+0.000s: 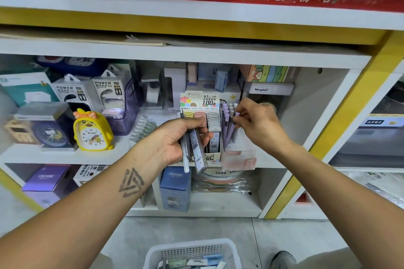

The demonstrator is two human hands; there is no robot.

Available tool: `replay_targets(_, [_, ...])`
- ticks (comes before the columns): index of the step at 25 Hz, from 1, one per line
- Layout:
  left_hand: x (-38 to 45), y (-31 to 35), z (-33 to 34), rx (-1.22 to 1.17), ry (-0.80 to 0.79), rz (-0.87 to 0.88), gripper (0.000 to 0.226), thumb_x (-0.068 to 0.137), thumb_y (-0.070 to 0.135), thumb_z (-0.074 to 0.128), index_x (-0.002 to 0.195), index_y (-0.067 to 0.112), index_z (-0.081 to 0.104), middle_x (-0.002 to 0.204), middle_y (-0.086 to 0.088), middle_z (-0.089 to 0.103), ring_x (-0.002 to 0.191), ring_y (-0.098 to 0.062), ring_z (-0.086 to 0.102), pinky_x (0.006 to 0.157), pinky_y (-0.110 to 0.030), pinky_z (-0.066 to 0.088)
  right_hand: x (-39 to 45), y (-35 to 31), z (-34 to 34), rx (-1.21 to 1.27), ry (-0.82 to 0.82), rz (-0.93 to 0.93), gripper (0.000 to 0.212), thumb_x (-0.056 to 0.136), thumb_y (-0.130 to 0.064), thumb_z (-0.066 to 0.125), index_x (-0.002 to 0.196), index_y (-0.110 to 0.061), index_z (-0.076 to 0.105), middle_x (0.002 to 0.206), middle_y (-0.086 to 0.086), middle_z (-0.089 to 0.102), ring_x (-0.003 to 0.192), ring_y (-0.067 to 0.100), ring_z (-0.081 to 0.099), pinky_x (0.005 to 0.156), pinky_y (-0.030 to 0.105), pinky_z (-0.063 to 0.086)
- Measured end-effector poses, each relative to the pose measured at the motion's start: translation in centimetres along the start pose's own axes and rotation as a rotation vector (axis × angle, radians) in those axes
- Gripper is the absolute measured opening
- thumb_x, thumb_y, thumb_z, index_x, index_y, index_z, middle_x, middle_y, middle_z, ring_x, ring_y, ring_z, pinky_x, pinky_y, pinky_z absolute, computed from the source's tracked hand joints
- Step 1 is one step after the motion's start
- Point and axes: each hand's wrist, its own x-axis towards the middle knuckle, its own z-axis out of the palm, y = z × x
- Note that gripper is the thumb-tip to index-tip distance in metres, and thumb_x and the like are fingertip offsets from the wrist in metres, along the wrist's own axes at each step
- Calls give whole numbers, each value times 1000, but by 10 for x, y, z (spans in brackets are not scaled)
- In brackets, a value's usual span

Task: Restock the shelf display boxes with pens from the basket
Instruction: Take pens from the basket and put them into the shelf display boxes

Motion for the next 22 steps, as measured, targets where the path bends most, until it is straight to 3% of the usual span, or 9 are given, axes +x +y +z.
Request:
replay_targets(3, [0,1,0,-13,-4,5,9,91,7,65,96,-1,65,77,-14,65,64,-27,71,54,-32,59,-1,-10,3,-140,-54,-137,9,92,-13,66,94,-14,74,86,1,71,81,23,67,69,36,53])
replay_targets(6, [2,1,1,-66,-12,24,8,91,9,66,92,0,65,73,-13,66,73,-29,74,61,-37,61,1,-24,0,-180,-30,-134,17,94,-21,64,103,-14,76,95,1,64,86,22,61,75,40,52])
replay_targets(8, [3,2,1,-87,-3,32,11,91,12,66,90,1,65,69,-12,66,74,-28,74,63,-39,62,0,-42,-3,89,-71,-39,16,92,-30,66,98,-16,71,86,0,68,76,18,62,71,41,54])
replay_targets(10, [4,3,1,-91,26,31,17,92,17,66,89,1,64,76,-14,69,75,-29,73,66,-43,62,-5,-61,-2,417,-298,135,30,85,-41,74,94,-16,58,73,5,72,59,16,63,53,33,52])
replay_targets(13, [5,5,0,-74,72,29,29,93,29,65,96,0,64,100,-19,68,92,-35,68,79,-49,58,-13,-73,9,547,-557,215,34,86,-18,79,103,-8,50,70,10,71,49,15,62,45,22,45])
replay_targets(15, [2,8,1,-125,52,39,35,98,32,57,105,-1,65,105,-21,71,92,-35,71,77,-48,59,-13,-72,9,658,-553,275,36,87,-1,74,115,-8,52,71,12,68,54,18,63,53,28,49])
replay_targets(17, [1,11,-1,-157,38,67,32,102,27,51,114,0,63,112,-23,70,92,-33,73,70,-47,61,-10,-69,3,793,-531,314,58,87,7,70,136,-15,49,79,14,65,62,19,63,58,31,53])
replay_targets(20, [-1,11,-5,-126,48,84,18,101,18,50,98,5,62,106,-22,72,89,-31,74,67,-46,61,-7,-60,-4,889,-550,305,89,86,15,66,154,-30,31,104,11,68,74,21,68,64,31,55])
replay_targets(22, [-2,12,-6,-90,73,51,22,101,23,51,86,9,60,92,-19,75,75,-28,74,62,-39,62,-6,-56,-5,821,-567,275,96,84,17,65,155,-37,28,126,9,65,81,32,65,71,39,52])
